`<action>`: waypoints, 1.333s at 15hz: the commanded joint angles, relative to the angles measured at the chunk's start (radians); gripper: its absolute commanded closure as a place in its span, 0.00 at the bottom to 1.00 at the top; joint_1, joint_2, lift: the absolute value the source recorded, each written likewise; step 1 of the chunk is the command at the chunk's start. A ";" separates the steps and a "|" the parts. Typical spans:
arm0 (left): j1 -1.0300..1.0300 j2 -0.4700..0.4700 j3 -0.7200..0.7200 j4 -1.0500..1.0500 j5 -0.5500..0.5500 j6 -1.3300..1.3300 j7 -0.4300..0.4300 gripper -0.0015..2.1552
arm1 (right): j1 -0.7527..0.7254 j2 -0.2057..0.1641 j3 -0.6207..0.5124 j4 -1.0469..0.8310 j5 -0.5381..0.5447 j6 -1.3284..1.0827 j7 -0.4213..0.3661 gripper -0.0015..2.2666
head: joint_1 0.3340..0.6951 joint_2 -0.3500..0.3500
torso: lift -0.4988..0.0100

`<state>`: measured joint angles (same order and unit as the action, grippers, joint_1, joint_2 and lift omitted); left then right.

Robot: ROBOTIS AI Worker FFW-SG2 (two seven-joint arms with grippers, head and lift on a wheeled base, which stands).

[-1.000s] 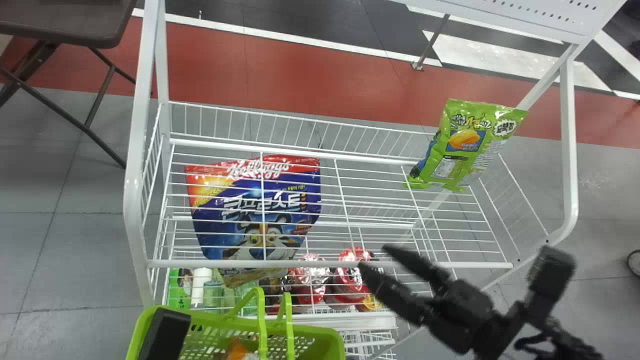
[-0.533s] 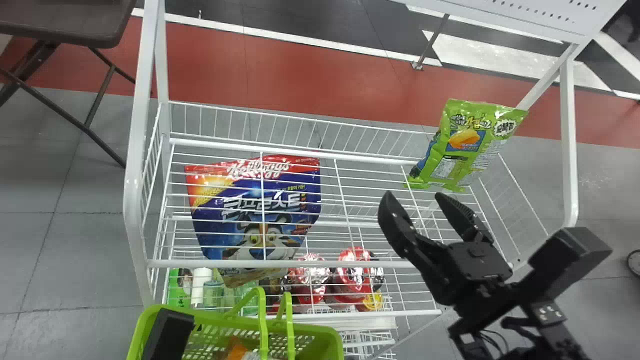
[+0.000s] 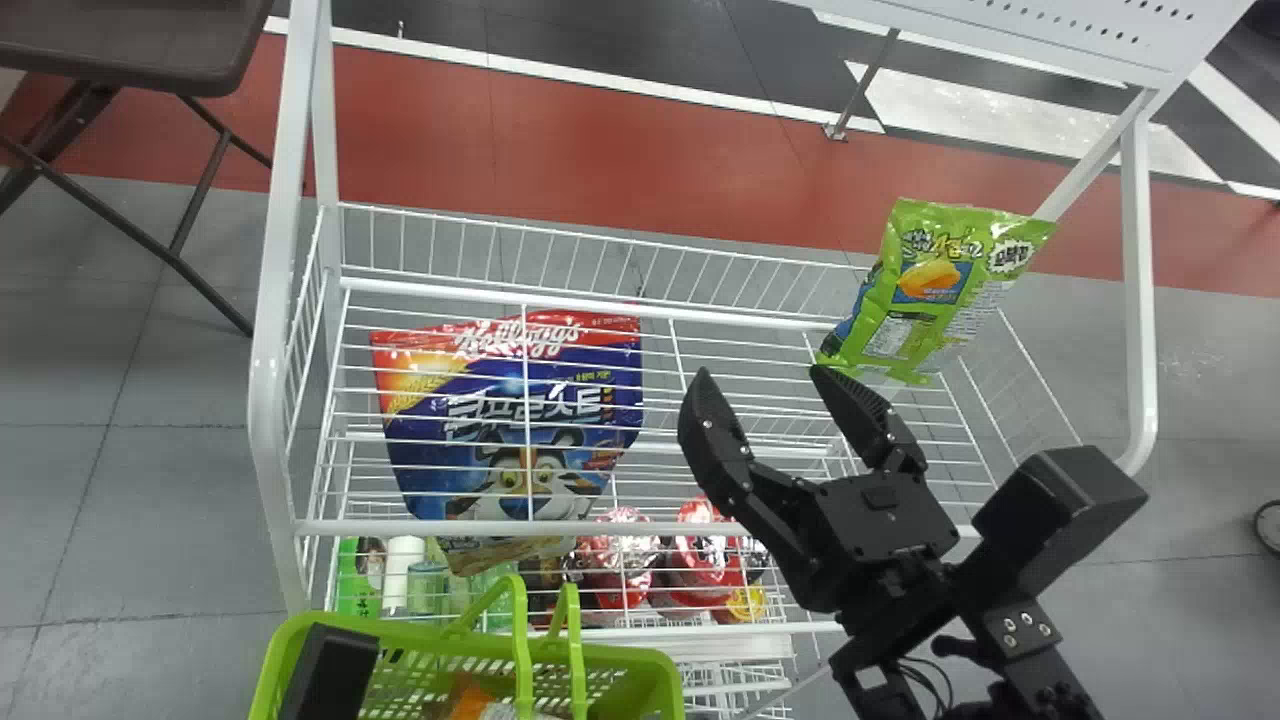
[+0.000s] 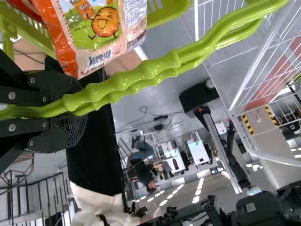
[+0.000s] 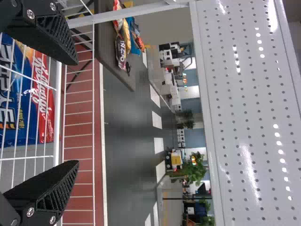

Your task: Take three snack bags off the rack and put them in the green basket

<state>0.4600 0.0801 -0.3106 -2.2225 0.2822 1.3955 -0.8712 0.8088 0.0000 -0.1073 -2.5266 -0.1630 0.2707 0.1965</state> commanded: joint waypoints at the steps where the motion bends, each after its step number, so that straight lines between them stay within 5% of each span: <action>1: -0.001 0.000 -0.002 0.000 0.000 -0.003 0.000 0.67 | 0.001 0.001 -0.005 -0.004 -0.003 0.020 0.003 0.03 | 1.00 0.00 | 0.93; 20: 0.005 0.006 0.001 -0.009 0.000 0.000 -0.003 0.67 | 0.013 0.001 -0.022 -0.017 -0.029 0.008 0.017 0.04 | 1.00 0.00 | 0.93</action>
<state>0.4648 0.0853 -0.3099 -2.2320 0.2822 1.3950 -0.8743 0.8214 0.0000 -0.1265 -2.5441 -0.1910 0.2807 0.2132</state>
